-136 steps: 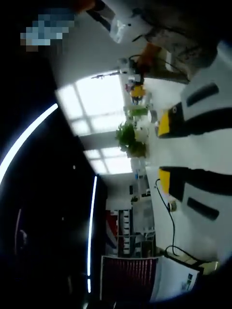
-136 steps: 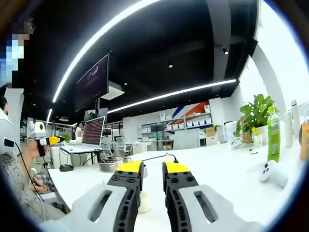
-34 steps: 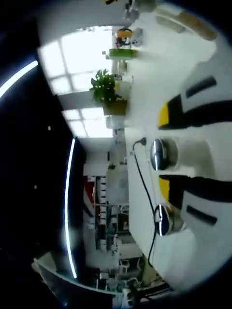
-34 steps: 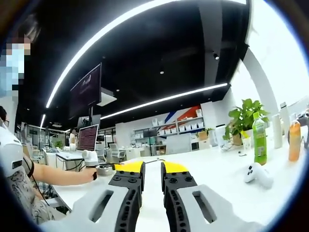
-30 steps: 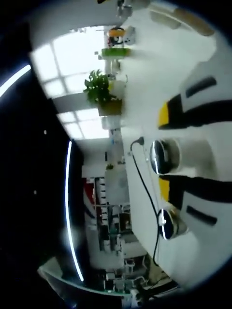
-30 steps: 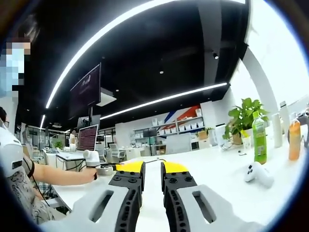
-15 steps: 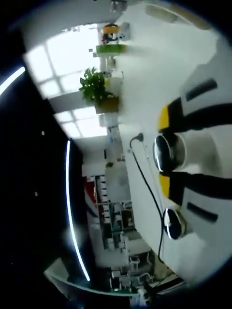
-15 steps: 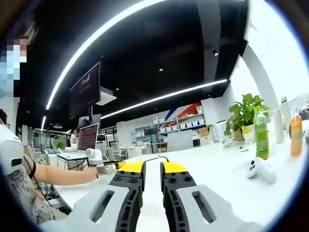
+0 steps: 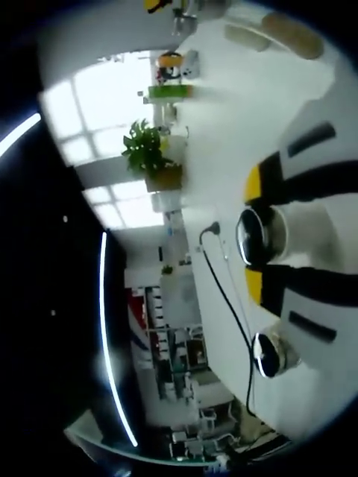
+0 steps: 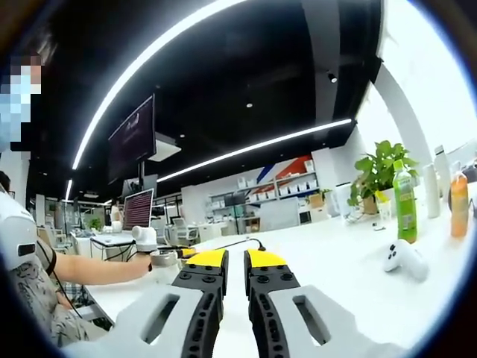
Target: Rotate the seasoning bottle until the label or dispensing opening points toward the visible target arrow and the bottle remains upright within the marked orientation range
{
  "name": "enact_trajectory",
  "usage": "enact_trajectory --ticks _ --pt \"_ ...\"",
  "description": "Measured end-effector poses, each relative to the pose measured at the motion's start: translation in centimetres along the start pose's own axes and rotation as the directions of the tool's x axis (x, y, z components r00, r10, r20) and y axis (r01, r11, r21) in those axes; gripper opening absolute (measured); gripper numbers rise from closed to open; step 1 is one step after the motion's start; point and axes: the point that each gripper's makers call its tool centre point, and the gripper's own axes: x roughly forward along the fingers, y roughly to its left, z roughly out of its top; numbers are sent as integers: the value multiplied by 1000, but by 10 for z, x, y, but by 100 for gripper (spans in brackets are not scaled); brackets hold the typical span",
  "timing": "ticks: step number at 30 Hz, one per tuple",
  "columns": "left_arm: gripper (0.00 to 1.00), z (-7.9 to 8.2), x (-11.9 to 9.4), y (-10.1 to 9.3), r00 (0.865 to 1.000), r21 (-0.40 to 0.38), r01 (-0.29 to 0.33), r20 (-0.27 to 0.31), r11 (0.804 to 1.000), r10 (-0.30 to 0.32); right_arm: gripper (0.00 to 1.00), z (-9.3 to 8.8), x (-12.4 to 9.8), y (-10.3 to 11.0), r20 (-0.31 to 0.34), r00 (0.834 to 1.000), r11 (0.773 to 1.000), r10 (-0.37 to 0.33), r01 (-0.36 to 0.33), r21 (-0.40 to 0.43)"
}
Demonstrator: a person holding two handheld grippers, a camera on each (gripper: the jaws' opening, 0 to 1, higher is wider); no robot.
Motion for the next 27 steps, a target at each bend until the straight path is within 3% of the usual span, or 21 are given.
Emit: enact_trajectory --ticks 12,23,27 --pt "31 14 -17 -11 997 8 73 28 997 -73 7 4 0 7 12 1000 999 26 -27 20" --pt "31 19 -46 -27 992 2 123 43 992 -122 6 4 1 10 12 999 999 33 -33 18" --pt "31 21 -56 -24 989 -12 139 50 990 -138 6 5 0 11 13 999 999 34 -34 17"
